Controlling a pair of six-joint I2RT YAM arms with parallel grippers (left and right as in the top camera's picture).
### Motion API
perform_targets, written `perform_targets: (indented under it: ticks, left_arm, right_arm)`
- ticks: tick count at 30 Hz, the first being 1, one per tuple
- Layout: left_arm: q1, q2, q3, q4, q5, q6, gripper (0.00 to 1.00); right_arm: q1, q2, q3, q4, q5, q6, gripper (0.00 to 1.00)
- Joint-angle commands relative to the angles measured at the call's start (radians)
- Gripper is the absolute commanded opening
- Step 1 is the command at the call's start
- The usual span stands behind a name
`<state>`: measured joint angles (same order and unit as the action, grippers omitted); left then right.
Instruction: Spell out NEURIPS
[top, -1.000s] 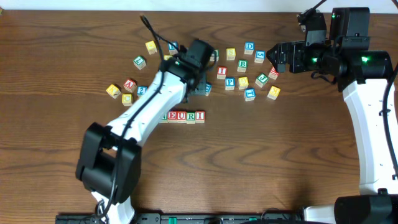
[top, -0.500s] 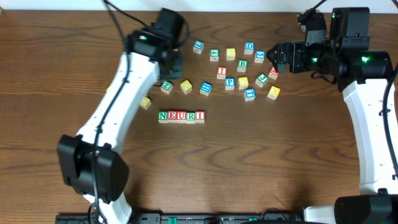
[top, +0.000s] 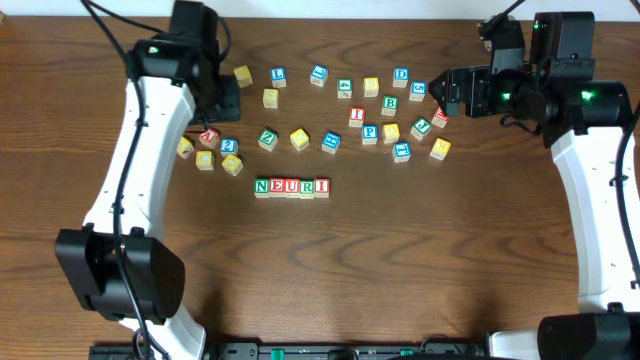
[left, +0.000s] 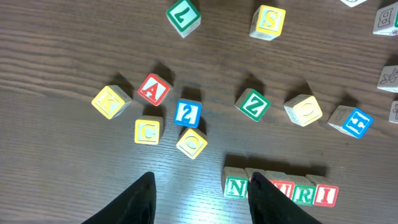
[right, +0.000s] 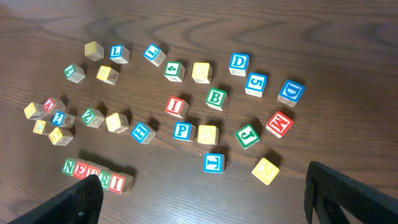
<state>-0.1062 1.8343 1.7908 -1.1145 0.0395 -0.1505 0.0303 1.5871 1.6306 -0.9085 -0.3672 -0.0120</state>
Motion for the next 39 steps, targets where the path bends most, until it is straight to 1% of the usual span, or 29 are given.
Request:
perform_targets:
  ticks: [1,3,5,6,9,14,18,19,24,26,29,35,36,37,38,39]
  left_arm:
    - [0.023,-0.020,0.026,-0.009,0.039,0.035,0.47]
    - [0.036,-0.020,0.026,-0.016,0.039,0.035,0.47]
    - [0.048,-0.020,0.026,-0.019,0.035,0.039,0.47]
    - [0.053,-0.020,0.026,-0.020,0.026,0.042,0.47]
    - [0.069,-0.020,0.026,-0.021,0.005,0.042,0.47]
    - [0.104,-0.020,0.026,-0.018,0.005,0.041,0.47]
    - [0.132,-0.020,0.026,-0.018,0.002,0.042,0.45]
    - [0.138,-0.020,0.026,-0.018,0.002,0.042,0.47]
    - [0.156,-0.020,0.026,-0.018,0.002,0.041,0.47]
    - [0.156,-0.020,0.026,-0.018,0.002,0.041,0.47]
    - [0.156,-0.020,0.026,-0.019,0.002,0.041,0.47]
    - [0.156,-0.020,0.026,-0.026,0.002,0.041,0.47]
    - [0.156,-0.020,0.026,-0.026,0.002,0.042,0.47]
    - [0.156,-0.020,0.026,-0.026,0.001,0.042,0.47]
    - [0.156,-0.020,0.026,-0.025,-0.003,0.042,0.47]
    - [0.156,-0.020,0.026,-0.025,-0.020,0.042,0.47]
  right_arm:
    - [-0.004,0.003,-0.002,0.051,-0.014,0.007,0.99]
    - [-0.004,0.002,-0.002,0.071,-0.034,0.046,0.99]
    - [0.002,0.003,-0.002,0.096,-0.090,0.052,0.99]
    - [0.010,0.005,-0.002,0.100,-0.082,0.053,0.99]
    - [0.056,0.018,-0.002,0.105,-0.019,0.085,0.99]
    - [0.189,0.071,0.005,0.100,0.123,0.133,0.99]
    - [0.280,0.148,0.064,0.052,0.203,0.165,0.99]
    - [0.299,0.178,0.095,0.025,0.212,0.166,0.99]
    - [0.360,0.331,0.254,-0.124,0.276,0.193,0.99]
    - [0.375,0.377,0.290,-0.155,0.307,0.206,0.99]
    - [0.384,0.409,0.296,-0.148,0.308,0.206,0.99]
    - [0.383,0.411,0.295,-0.112,0.298,0.206,0.99]
    - [0.384,0.412,0.293,-0.101,0.290,0.206,0.95]
    - [0.386,0.414,0.290,-0.093,0.286,0.206,0.94]
    - [0.390,0.417,0.286,-0.090,0.287,0.212,0.91]
    - [0.396,0.426,0.286,-0.090,0.305,0.248,0.90]
